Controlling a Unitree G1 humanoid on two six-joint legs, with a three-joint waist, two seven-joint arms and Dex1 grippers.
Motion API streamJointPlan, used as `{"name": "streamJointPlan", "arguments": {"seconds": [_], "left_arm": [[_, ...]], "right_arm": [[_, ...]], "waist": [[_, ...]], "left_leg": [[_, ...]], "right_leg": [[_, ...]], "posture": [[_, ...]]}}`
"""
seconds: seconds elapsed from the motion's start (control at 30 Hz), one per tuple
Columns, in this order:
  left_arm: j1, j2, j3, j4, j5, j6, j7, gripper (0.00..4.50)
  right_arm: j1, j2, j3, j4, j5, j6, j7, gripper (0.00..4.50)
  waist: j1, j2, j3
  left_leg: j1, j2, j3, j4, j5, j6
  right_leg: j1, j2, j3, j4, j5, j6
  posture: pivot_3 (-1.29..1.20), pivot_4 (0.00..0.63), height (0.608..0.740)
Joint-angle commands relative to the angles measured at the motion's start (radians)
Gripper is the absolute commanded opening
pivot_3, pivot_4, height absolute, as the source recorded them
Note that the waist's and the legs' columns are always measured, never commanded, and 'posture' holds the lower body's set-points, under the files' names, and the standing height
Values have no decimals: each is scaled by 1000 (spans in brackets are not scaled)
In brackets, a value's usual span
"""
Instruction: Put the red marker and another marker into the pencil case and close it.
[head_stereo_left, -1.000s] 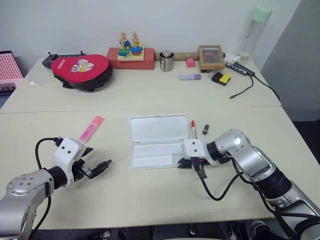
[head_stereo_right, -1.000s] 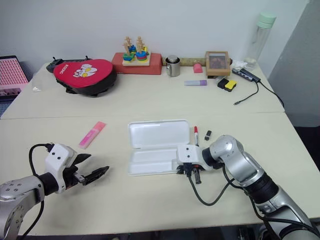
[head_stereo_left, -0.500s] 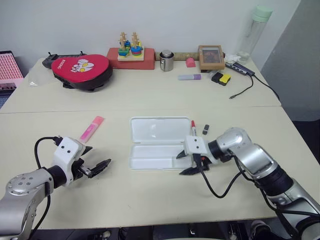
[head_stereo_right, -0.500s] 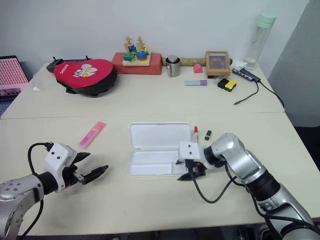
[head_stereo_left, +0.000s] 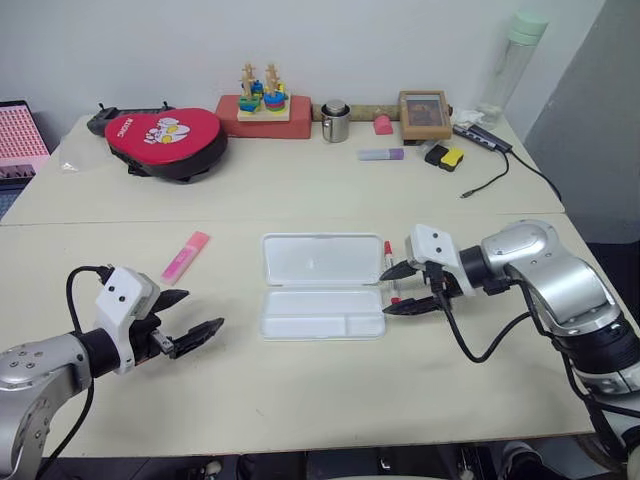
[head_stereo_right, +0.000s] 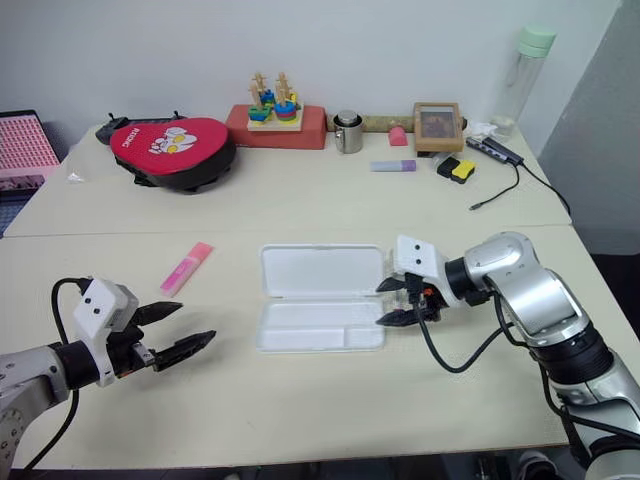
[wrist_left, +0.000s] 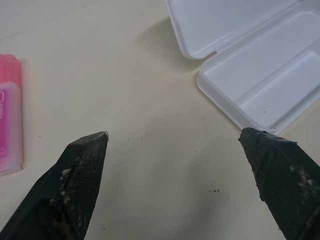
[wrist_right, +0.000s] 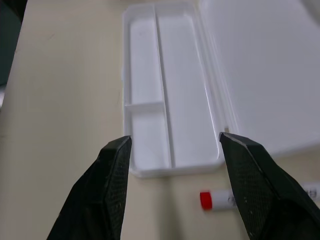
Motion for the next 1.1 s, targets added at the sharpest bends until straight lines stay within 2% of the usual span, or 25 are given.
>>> {"name": "streamJointPlan", "arguments": {"seconds": [0.03,0.17,0.4,0.5,0.77,1.1], "left_arm": [[-15,5,8,-39,-6,-3,12,4500],[-51,-7,-11,-46,-11,-5,34,4500],[-79,12,10,-74,-81,37,2,4500],[-33,61,42,-128,-158,85,-85,4500],[-8,105,72,-179,-239,116,-147,4500],[-40,115,30,-183,-206,98,-120,4500]], "right_arm": [[29,39,-92,-80,47,157,-139,2910],[56,115,-140,-118,63,304,-292,2910],[70,158,-148,-172,121,395,-393,2910],[77,196,-139,-189,138,429,-443,2910],[75,222,-96,-151,145,404,-511,2910],[44,308,-34,-56,108,343,-627,2910]], "waist": [[-2,0,0],[-10,0,0],[-7,0,0],[-8,0,0],[-7,2,1],[-9,2,1]], "left_leg": [[0,0,0,0,0,0],[1,1,1,0,0,0],[1,1,1,0,0,0],[1,1,1,0,0,0],[1,1,1,0,0,0],[1,1,2,0,0,0]], "right_leg": [[0,0,0,0,1,-1],[0,0,1,2,-1,2],[0,0,1,1,-1,2],[0,1,0,1,-1,2],[-1,1,1,1,-2,2],[-1,1,1,2,-1,2]], "posture": [[0,150,740],[0,150,740],[0,150,740],[0,150,740],[0,150,740],[0,150,740]]}}
